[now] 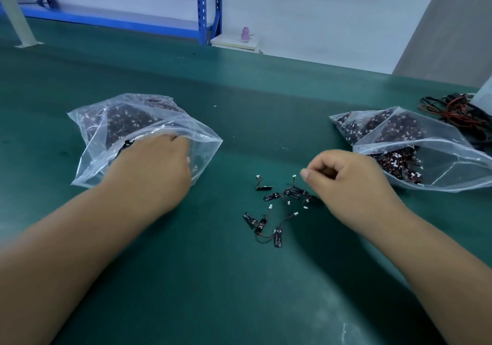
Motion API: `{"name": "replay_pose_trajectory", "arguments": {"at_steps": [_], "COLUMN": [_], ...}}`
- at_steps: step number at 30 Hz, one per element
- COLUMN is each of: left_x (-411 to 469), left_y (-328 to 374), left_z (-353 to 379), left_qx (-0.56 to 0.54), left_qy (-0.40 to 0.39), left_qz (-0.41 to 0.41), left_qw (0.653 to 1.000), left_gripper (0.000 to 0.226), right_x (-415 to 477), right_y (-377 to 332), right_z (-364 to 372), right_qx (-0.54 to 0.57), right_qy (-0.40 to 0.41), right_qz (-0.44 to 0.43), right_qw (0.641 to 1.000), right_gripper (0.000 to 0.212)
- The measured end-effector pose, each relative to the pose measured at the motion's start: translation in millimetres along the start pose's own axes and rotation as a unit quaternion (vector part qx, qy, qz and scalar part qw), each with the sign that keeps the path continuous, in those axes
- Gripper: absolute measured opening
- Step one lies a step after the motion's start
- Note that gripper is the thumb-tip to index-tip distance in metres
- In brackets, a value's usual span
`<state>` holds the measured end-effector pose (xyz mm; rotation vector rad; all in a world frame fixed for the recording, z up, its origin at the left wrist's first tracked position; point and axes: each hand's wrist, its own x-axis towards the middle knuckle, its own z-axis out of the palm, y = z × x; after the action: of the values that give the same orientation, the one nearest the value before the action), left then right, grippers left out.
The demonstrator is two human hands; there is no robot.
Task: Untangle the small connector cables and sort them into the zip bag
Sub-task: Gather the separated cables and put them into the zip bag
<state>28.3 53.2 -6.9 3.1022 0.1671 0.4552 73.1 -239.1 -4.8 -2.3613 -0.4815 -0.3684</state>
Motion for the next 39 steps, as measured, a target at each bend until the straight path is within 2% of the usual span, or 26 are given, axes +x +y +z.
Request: {"name": "replay_pose_trajectory", "arguments": {"at_steps": [3,6,8,11,18,24,27,29,31,33,35,39], "left_x": [8.8,11.8,11.6,12.5,18.6,8.0,-8.1,-22.8,-34.1,-40.3,-41.5,-41.3], "left_y": [-6.5,-5.0,-3.1,-0.6,-9.2,-11.5,9.7,33.1,54.1,68.7,75.3,78.0], "left_z": [1.8,3.0,4.4,5.0,6.7,0.0,-12.0,-19.9,-20.6,-15.6,-12.2,-15.1], "left_qx": [-0.039,-0.006,-0.01,-0.016,-0.007,-0.028,-0.122,-0.288,-0.494,-0.626,-0.674,-0.716], "left_qy": [-0.036,-0.141,-0.163,-0.112,-0.063,-0.005,0.076,0.077,0.007,-0.061,-0.082,-0.109], "left_qz": [-0.01,-0.027,-0.044,-0.042,-0.011,0.078,0.121,0.104,0.044,-0.018,-0.051,-0.053], "left_qw": [0.999,0.99,0.986,0.993,0.998,0.997,0.982,0.949,0.868,0.777,0.732,0.687], "left_gripper": [0.029,0.037,0.039,0.033,0.02,0.013,0.008,0.015,0.017,0.018,0.012,0.037], "right_x": [1.0,1.4,1.2,0.2,-0.6,-1.3,-2.8,-6.0,-12.3,-20.3,-28.3,-35.0], "right_y": [13.3,23.9,28.9,32.4,32.0,33.8,28.4,16.9,-0.6,-20.0,-35.9,-47.1], "right_z": [4.1,5.4,5.2,4.8,6.7,7.5,5.6,4.7,5.0,5.7,7.4,13.4], "right_qx": [0.006,0.0,0.005,0.025,0.007,0.004,-0.009,-0.018,-0.013,-0.011,-0.021,-0.018], "right_qy": [0.046,0.039,0.03,0.034,0.034,0.032,0.039,0.047,0.037,0.006,-0.025,-0.005], "right_qz": [0.005,-0.006,-0.012,-0.013,-0.025,-0.02,-0.04,-0.09,-0.148,-0.2,-0.24,-0.235], "right_qw": [0.999,0.999,0.999,0.999,0.999,0.999,0.998,0.995,0.988,0.98,0.97,0.972], "right_gripper": [0.021,0.018,0.018,0.021,0.022,0.02,0.018,0.015,0.017,0.024,0.031,0.027]}}
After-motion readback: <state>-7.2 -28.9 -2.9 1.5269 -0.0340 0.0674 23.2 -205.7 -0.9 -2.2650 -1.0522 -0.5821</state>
